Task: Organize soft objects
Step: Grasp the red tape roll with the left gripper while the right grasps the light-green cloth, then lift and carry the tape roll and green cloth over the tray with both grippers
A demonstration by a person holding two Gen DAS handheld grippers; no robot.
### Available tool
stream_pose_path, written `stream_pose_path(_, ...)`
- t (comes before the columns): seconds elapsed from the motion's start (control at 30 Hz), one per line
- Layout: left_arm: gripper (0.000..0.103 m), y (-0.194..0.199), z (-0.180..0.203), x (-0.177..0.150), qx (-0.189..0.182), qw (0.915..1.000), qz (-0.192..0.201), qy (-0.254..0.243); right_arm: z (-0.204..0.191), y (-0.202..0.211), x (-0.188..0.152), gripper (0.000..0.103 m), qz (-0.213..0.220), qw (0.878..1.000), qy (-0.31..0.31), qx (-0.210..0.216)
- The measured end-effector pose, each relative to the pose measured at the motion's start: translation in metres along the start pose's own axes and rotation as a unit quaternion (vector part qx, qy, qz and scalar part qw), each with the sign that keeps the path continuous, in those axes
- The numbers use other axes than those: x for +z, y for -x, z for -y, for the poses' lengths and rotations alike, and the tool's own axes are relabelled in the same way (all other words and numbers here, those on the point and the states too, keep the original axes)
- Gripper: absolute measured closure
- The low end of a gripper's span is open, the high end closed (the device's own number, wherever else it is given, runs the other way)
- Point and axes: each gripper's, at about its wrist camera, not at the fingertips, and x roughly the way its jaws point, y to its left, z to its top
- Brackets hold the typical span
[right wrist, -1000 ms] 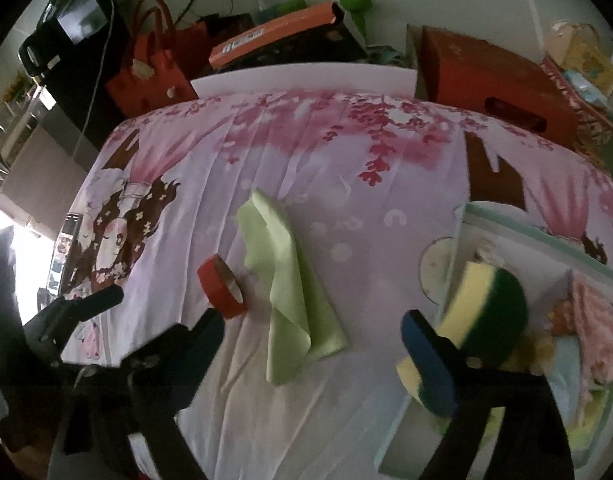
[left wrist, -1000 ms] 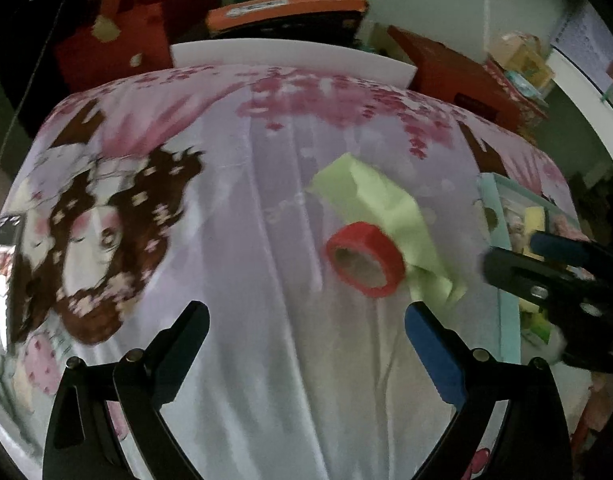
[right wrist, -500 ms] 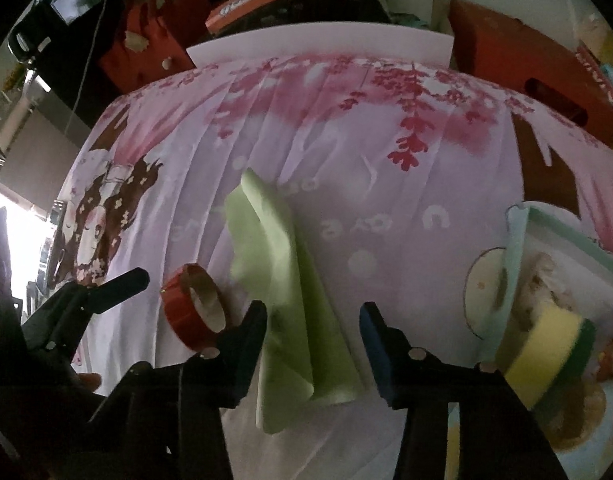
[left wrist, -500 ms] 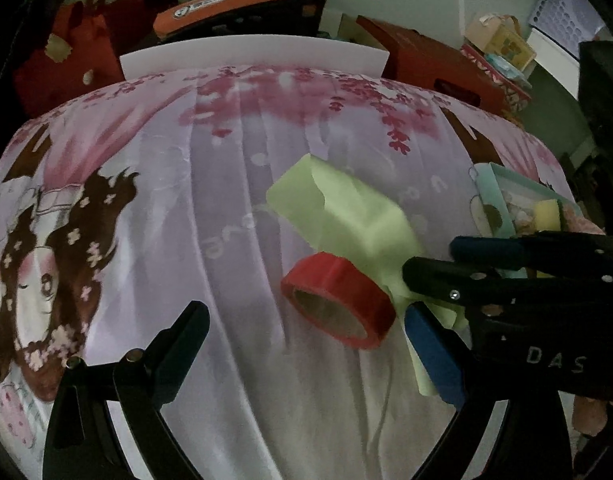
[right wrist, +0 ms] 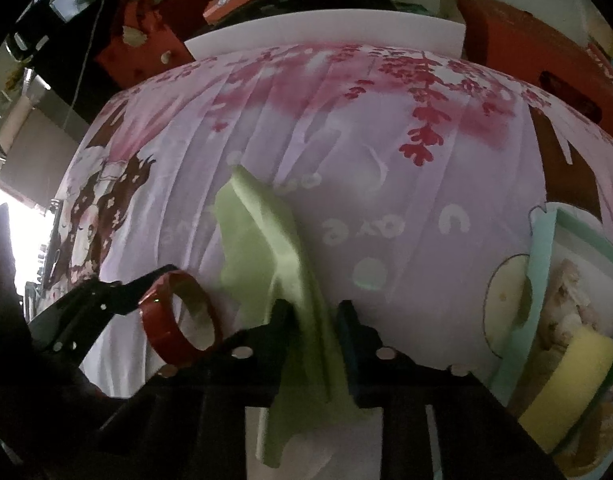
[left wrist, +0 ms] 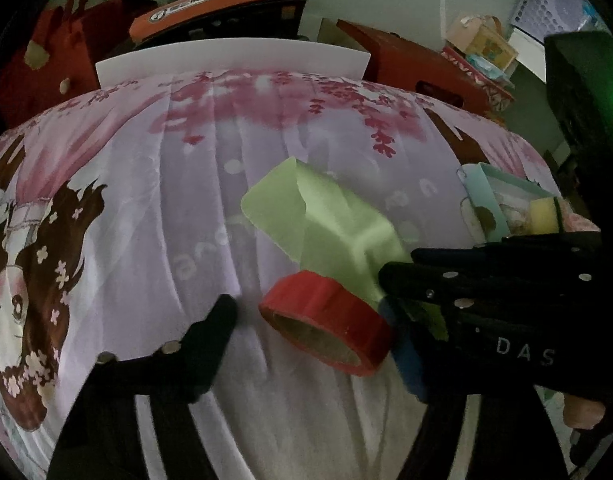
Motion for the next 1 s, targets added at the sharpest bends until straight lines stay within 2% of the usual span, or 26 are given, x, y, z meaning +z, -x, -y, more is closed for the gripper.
stream_pose_path(0.1, 0.047, 0.000, 0.002, 0.000, 0.005, 0.9999, 0.001, -0.009, -0.002, 0.000, 0.000, 0.088, -0.001, 1.000, 0.002, 0.002)
stream_pose_path(0.27, 0.048, 0.005, 0.001, -0.001, -0.007, 0.9999, 0.001, -0.011, -0.005, 0.003, -0.003, 0.097, 0.001, 1.000, 0.002, 0.005)
stream_pose_path(0.57, 0.049, 0.029, 0.004, -0.011, -0.003, 0.9999, 0.006, -0.008, -0.010, 0.044, -0.013, 0.099, 0.028, 1.000, -0.004, 0.008)
stream_pose_path(0.83, 0.049, 0.083, 0.021, -0.013, 0.009, 0.9992, 0.035, -0.015, -0.011, 0.108, -0.036, 0.099, 0.069, 0.998, -0.008, 0.007)
stream_pose_path(1.0, 0.049, 0.115, 0.045, -0.016, 0.011, 0.9981, 0.052, -0.031, -0.005, 0.149, -0.055, 0.099, 0.095, 0.995, -0.015, 0.005)
